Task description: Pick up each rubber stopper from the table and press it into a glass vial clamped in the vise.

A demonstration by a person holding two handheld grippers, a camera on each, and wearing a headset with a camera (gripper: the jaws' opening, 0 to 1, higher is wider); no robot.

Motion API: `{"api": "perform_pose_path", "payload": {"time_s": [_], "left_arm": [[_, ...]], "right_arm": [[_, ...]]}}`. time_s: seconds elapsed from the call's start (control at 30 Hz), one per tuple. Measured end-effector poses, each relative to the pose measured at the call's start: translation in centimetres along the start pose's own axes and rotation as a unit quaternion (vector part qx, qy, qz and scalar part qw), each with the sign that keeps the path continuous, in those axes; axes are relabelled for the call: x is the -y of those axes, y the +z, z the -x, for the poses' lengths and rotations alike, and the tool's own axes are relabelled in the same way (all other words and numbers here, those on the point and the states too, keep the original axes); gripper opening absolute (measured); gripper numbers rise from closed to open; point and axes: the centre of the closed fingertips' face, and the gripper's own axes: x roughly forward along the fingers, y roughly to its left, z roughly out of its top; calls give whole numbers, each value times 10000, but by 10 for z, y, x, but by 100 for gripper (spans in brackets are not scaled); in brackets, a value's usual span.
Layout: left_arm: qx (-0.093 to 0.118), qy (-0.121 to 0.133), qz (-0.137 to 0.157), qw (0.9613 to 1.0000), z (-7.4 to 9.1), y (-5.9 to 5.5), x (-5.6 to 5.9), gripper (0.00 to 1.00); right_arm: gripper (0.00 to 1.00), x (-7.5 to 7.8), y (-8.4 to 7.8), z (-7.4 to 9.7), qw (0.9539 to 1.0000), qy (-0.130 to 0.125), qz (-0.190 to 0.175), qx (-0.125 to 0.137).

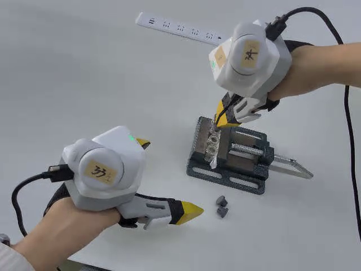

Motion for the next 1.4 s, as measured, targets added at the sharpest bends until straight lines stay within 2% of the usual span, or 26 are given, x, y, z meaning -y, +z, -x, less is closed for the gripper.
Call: {"api": "perform_pose_path", "payload": {"time_s": [0.13,0.27,0.5,0.7,0.9,1.0,1.07,1.13,1.17,1.23,1.27,1.37,1.4], "left_arm": [[9,9,-12,10000,0,1,0,94],[30,19,5,10000,0,1,0,94],[15,7,6,10000,0,1,1,94],[14,21,1,10000,0,1,0,94],[-3,21,37,10000,0,0,0,94],[-1,22,21,10000,0,0,1,94],[2,5,32,10000,-1,1,2,94],[-11,-8,-2,10000,-2,1,2,94],[8,-4,-4,10000,-1,2,2,94],[27,-21,52,10000,-2,2,2,94],[16,-18,34,10000,-2,2,2,94],[19,-25,-12,10000,-2,3,3,94],[38,-38,30,10000,-3,4,3,94]], "right_arm": [[0,-1,2,0,9999,-71,73,-65],[0,-3,1,-1,9994,-284,178,-95],[0,-3,0,-2,9991,-424,85,-38],[0,-2,-1,-2,9991,-407,-78,43],[0,-1,1,-4,9991,-393,-166,-6],[0,-5,1,-3,9991,-420,-83,-42],[0,-3,2,-3,9992,-345,-210,-51],[0,-4,4,-4,9991,-368,-198,-92],[0,-5,2,-4,9989,-433,-31,-174],[0,-6,2,-3,9987,-399,-275,-155],[0,-5,2,-3,9989,-399,-194,-159],[0,-6,1,-2,9984,-491,-246,-90],[0,-5,2,-3,9969,-500,-596,71]]}}
